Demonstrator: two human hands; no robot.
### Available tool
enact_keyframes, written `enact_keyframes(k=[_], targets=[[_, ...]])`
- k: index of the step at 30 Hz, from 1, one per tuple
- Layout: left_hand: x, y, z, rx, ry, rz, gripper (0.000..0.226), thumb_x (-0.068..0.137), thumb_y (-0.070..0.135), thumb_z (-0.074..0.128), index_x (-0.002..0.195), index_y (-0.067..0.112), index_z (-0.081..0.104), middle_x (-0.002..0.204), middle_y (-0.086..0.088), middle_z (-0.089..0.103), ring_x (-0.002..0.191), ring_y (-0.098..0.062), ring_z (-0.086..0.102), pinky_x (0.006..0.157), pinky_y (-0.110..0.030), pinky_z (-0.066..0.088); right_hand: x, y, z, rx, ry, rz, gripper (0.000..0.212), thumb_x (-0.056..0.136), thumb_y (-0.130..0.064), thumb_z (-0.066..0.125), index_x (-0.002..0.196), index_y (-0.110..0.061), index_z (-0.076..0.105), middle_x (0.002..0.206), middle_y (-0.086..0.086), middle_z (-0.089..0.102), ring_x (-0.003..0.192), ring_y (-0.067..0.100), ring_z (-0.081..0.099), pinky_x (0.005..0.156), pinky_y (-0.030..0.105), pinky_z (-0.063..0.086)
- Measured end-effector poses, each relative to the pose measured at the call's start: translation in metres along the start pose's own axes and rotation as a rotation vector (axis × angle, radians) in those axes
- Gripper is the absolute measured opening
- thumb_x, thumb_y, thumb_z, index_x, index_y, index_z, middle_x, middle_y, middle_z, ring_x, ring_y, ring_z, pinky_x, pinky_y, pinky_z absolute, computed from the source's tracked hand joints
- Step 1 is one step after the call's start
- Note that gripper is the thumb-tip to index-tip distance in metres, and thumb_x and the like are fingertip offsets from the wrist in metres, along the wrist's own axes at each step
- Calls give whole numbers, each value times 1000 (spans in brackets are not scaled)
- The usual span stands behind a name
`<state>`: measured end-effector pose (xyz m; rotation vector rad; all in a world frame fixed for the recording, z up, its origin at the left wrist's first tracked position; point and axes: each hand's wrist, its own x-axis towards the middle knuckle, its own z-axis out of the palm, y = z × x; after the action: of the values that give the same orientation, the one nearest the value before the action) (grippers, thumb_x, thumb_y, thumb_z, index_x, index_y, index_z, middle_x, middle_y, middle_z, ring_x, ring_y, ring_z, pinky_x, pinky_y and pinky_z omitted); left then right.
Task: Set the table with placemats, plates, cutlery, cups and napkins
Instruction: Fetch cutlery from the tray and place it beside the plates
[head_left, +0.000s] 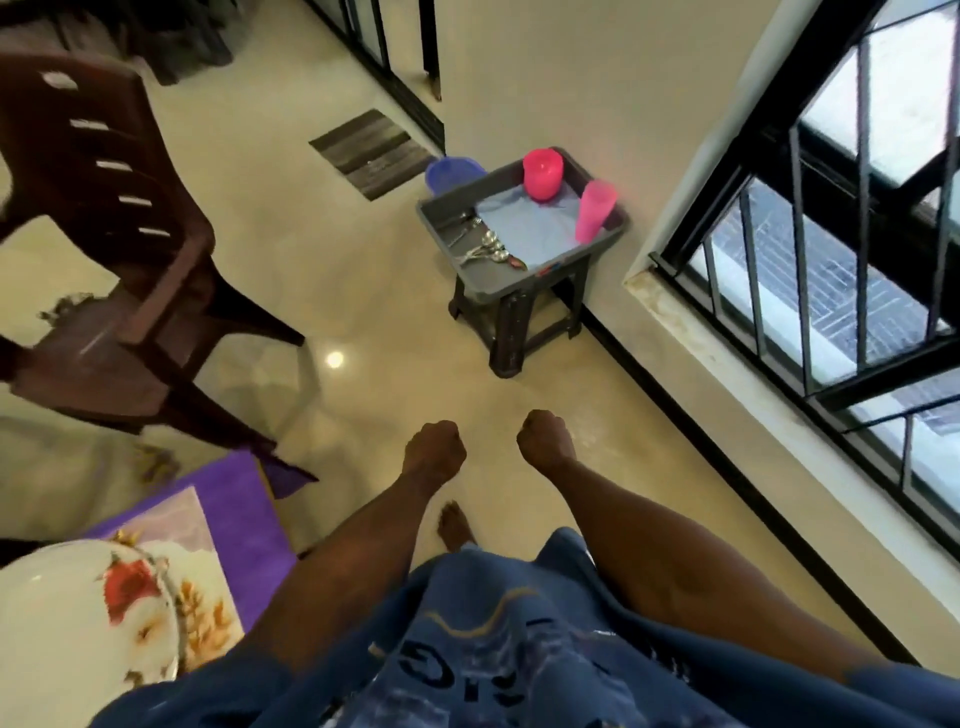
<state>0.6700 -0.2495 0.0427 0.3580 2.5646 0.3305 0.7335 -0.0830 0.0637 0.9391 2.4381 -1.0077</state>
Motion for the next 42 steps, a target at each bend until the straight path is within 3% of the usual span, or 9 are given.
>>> enact_keyframes(k=[8,12,18,24,28,32,38,42], targets=[[119,-35,-78,10,-22,6,22,95,25,49,103,13,66,107,-10,68,97,-31,64,79,-35,51,86,-101,-7,124,81,78,21,87,-10,50,102,-6,64,108,14,65,98,32,62,83,39,55],[175,-39,-96,27,-42,40,24,95,26,48,102,13,66,108,-10,67,98,-31,63,79,-35,50,134,-126,-12,168,116,142,23,88,-8,51,105,-5,65,109,14,66,100,32,63,73,30,47],[276,-33,-137,35,-61,60,24,96,25,49,105,11,67,109,-11,68,99,-30,63,82,-35,50,231,-170,-34,262,96,185,17,82,-6,50,90,-3,65,92,14,66,93,34,65,65,29,43],[365,-20,-185,74,-116,107,22,94,23,51,101,11,67,108,-11,68,97,-31,63,80,-36,52,311,-225,-69,252,109,128,27,92,-8,49,113,4,62,117,22,63,109,37,60,87,40,50],[415,4,-208,71,-157,152,24,94,21,49,105,9,67,113,-14,66,102,-33,61,81,-35,48,342,-233,-78,301,117,233,23,92,-6,48,104,4,64,109,21,65,105,34,62,72,27,40],[470,39,-218,113,-253,253,26,93,17,47,107,5,66,117,-17,65,109,-36,59,86,-38,47,364,-232,-91,391,170,394,26,93,-6,47,113,5,60,117,22,62,110,35,58,78,30,41],[527,74,-210,187,-432,380,21,89,14,55,95,1,70,105,-19,69,102,-36,63,79,-36,47,395,-239,-90,545,251,625,22,88,-6,49,102,3,63,112,22,65,106,37,61,74,30,40],[559,81,-194,249,-512,405,21,90,13,54,98,0,69,105,-19,69,103,-35,63,77,-31,44,414,-244,-81,648,312,761,20,85,-4,49,95,4,65,103,23,67,99,36,63,74,32,44]])
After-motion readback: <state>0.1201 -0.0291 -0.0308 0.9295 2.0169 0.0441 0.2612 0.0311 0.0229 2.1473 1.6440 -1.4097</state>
